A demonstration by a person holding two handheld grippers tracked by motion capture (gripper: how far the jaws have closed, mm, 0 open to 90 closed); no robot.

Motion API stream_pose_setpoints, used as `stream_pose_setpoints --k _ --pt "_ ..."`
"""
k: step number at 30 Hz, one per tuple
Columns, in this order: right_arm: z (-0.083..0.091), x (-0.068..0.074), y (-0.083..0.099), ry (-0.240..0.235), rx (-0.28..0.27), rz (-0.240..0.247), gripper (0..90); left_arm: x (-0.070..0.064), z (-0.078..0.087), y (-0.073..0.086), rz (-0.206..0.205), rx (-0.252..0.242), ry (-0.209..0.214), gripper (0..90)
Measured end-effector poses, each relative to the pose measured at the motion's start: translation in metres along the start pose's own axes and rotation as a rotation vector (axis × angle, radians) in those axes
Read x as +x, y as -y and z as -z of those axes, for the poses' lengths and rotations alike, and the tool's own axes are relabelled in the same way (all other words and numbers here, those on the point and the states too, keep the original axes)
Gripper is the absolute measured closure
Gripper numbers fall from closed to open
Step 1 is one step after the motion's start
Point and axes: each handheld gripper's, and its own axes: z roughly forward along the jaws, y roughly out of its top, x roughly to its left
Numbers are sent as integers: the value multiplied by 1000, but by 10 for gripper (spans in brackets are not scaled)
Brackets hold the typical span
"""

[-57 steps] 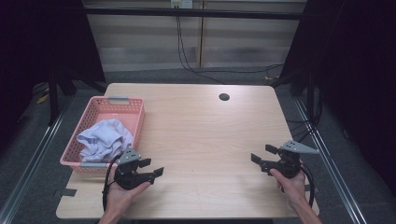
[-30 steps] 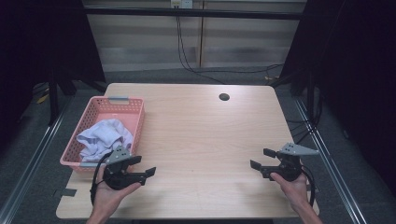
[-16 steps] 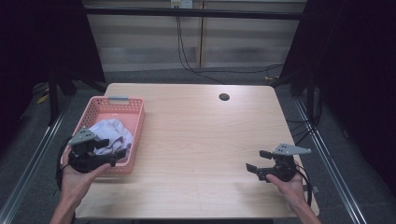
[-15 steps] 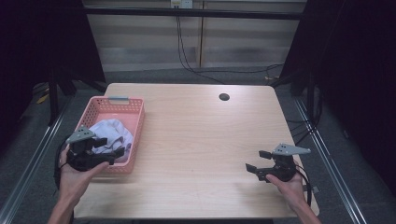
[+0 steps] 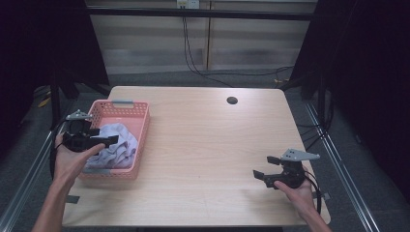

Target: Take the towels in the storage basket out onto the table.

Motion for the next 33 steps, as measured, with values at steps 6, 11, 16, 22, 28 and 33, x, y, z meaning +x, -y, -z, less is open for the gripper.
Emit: stream_pose_setpoints --k 6,11,16,22,28,33 --pt "-3 0 1 -6 16 4 151 17 -18 -5 14 34 -13 188" --pt "-1 0 1 -3 7 -2 150 22 -38 5 20 116 -3 158" --pt "-2 -1 1 -2 7 -9 165 23 -41 9 41 159 -16 97" --pt "-2 -1 1 -5 0 -14 165 28 -58 13 36 295 -5 0" --pt "-4 -1 1 -13 12 -10 166 19 -73 4 -29 405 -9 0" --pt "-4 0 1 -16 16 1 165 14 -91 5 -53 500 8 0"
